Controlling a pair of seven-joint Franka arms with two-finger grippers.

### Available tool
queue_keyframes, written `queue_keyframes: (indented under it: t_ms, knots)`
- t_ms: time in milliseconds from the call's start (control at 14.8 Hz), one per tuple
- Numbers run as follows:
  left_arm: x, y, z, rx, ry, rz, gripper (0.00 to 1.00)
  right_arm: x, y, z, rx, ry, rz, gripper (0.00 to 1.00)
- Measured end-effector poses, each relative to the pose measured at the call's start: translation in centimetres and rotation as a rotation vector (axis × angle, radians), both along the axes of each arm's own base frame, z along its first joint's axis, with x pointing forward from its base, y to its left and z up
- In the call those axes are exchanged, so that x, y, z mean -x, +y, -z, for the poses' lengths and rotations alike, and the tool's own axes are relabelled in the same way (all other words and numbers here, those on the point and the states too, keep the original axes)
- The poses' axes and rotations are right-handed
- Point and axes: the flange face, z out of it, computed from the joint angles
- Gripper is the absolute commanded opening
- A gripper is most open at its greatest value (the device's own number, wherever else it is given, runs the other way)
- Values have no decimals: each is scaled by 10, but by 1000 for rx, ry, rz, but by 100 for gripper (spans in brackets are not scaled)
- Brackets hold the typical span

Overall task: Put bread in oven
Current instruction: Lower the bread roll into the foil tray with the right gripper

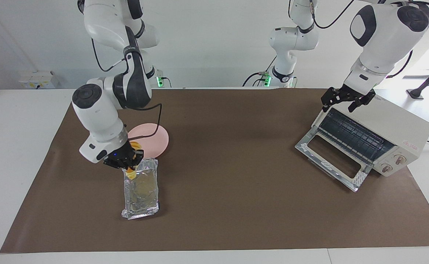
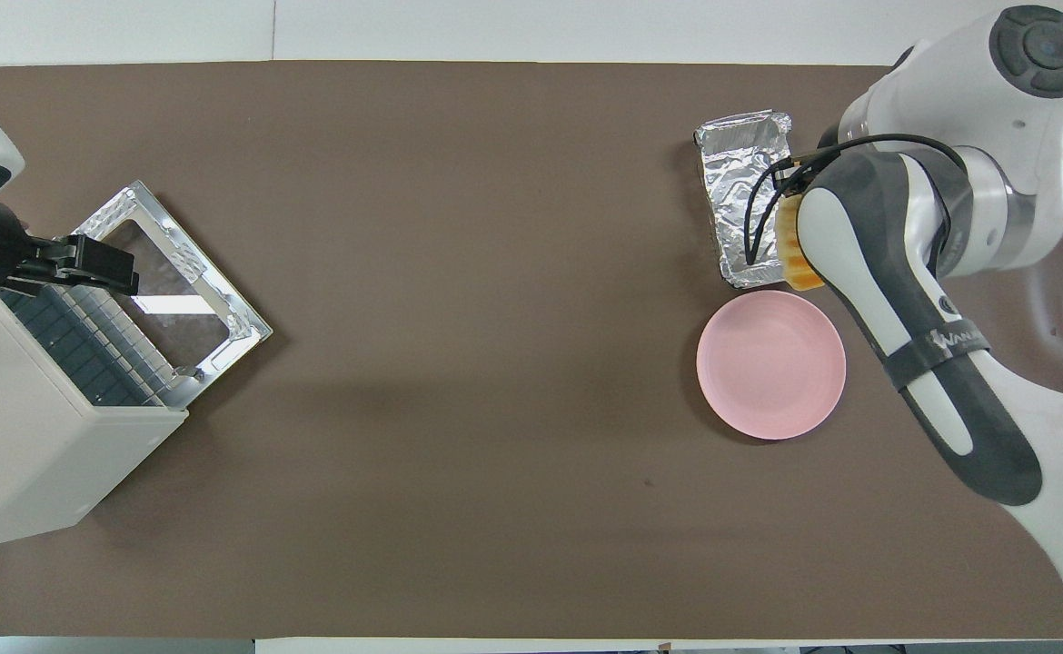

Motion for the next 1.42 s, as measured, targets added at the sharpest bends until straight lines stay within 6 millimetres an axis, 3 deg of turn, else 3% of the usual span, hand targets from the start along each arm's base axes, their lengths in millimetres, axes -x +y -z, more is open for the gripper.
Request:
queue_keyframes:
  t_ms: [202, 337, 539, 1011, 1079, 1146, 1213, 1416]
  knots:
    - [0, 0, 0, 0, 0, 0, 100, -36, 1, 32, 8, -7, 4, 0]
    - [0, 0, 0, 0, 0, 0, 100, -49, -5, 40, 16, -20, 13, 0]
    - [0, 0, 0, 0, 0, 0, 100, -55, -2, 48, 10, -51, 12, 0]
    - [0, 0, 0, 0, 0, 0, 100, -50, 6, 90, 5, -34, 6, 0]
    - [0, 0, 0, 0, 0, 0, 100, -49, 8, 92, 5, -30, 4, 12]
    - [0, 0, 0, 0, 0, 0, 100, -48, 12, 93, 4, -29, -1, 92]
    - [0, 0, 0, 0, 0, 0, 100, -48, 15, 93, 3, -28, -5, 100]
    - [0, 0, 0, 0, 0, 0, 100, -47, 20, 93, 3, -26, -10, 100]
